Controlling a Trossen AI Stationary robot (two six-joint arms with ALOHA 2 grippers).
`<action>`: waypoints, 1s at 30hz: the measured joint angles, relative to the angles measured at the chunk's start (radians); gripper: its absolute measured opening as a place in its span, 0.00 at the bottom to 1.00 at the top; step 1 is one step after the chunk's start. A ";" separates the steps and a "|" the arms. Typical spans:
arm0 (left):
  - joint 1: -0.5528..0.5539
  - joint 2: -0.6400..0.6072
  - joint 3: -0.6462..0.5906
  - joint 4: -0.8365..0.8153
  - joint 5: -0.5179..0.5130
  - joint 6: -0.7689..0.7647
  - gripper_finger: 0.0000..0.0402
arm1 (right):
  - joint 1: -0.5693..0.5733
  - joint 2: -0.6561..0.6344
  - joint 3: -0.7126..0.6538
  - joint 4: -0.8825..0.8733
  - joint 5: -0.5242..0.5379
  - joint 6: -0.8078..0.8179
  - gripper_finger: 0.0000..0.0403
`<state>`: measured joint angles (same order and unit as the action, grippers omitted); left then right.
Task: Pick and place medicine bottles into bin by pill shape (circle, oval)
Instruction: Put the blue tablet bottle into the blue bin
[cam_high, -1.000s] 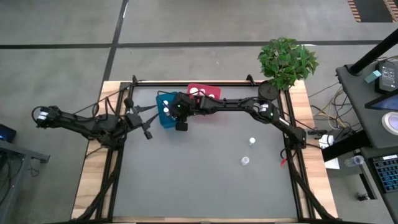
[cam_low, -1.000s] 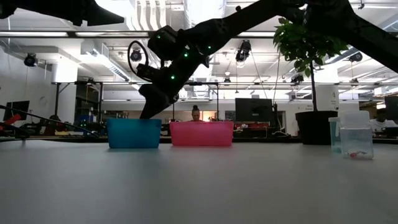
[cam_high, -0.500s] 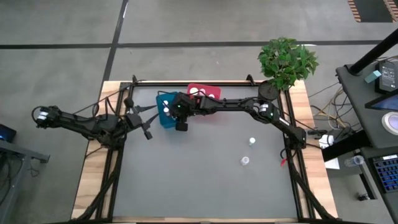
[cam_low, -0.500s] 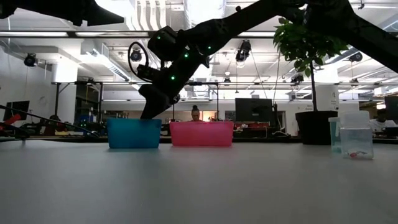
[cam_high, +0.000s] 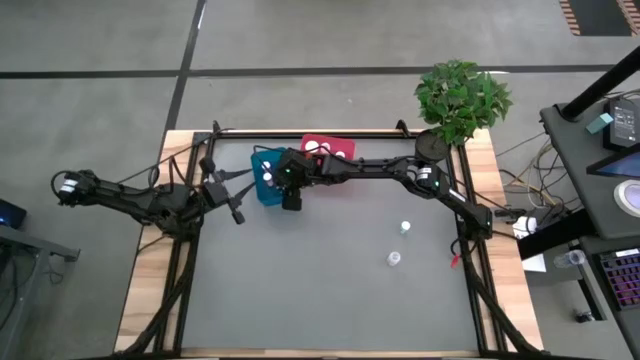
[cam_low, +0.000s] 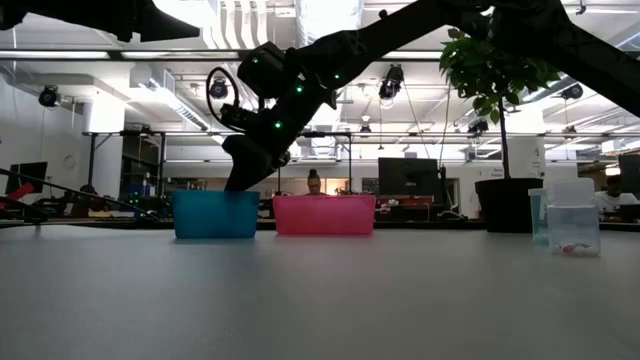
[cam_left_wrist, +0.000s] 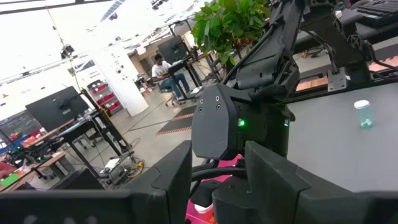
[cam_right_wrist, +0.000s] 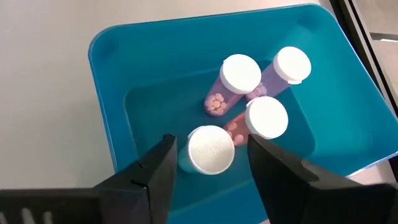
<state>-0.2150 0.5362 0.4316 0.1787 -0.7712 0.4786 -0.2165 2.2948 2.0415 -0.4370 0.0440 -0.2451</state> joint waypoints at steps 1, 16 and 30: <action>0.000 0.000 0.000 0.000 0.000 0.000 0.33 | 0.000 0.000 0.000 0.000 0.000 0.000 0.47; 0.000 0.002 0.000 0.001 0.001 0.000 0.33 | 0.066 -0.168 -0.001 -0.179 0.008 0.043 0.46; 0.000 0.019 0.000 0.023 0.003 0.000 0.33 | 0.199 -0.331 -0.002 -0.590 0.009 0.333 0.45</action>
<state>-0.2153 0.5555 0.4316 0.2015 -0.7677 0.4789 -0.0177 1.9642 2.0393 -1.0272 0.0528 0.0880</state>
